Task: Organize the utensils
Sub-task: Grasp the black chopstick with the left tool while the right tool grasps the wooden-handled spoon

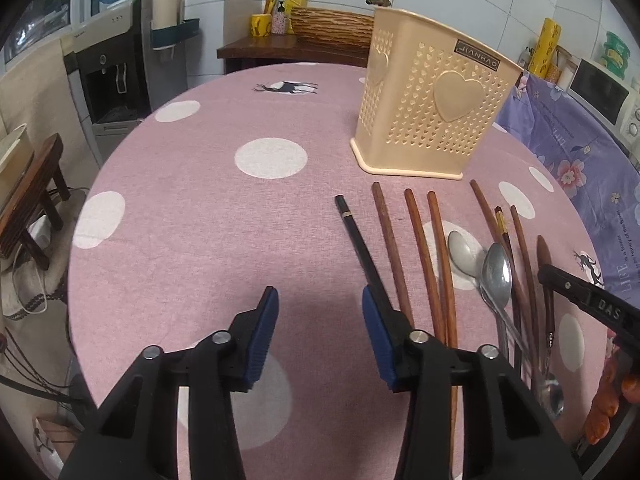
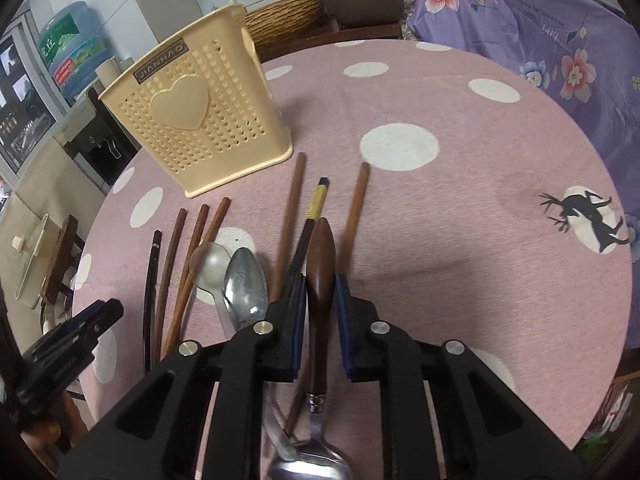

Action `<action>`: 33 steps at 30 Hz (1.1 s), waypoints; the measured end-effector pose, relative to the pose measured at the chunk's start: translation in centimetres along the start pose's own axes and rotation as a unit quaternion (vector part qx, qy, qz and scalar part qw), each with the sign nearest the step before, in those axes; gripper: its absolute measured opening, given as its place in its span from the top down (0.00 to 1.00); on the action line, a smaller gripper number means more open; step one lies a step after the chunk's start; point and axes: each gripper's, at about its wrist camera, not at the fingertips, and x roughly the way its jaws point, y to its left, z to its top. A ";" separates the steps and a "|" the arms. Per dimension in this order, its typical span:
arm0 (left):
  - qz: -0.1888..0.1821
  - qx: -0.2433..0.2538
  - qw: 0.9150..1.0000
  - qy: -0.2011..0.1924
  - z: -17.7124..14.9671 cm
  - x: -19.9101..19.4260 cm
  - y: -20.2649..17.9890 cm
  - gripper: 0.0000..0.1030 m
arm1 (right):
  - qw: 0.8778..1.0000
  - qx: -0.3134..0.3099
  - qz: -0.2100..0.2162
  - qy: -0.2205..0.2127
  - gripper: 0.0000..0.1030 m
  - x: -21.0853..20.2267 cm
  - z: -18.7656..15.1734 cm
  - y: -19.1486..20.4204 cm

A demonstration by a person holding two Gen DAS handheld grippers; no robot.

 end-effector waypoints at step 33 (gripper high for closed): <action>0.041 -0.004 0.999 0.012 3.9 4.0 -2.8 0.92 | 0.998 -0.013 0.014 -0.052 0.85 -2.9 -0.5 -2.1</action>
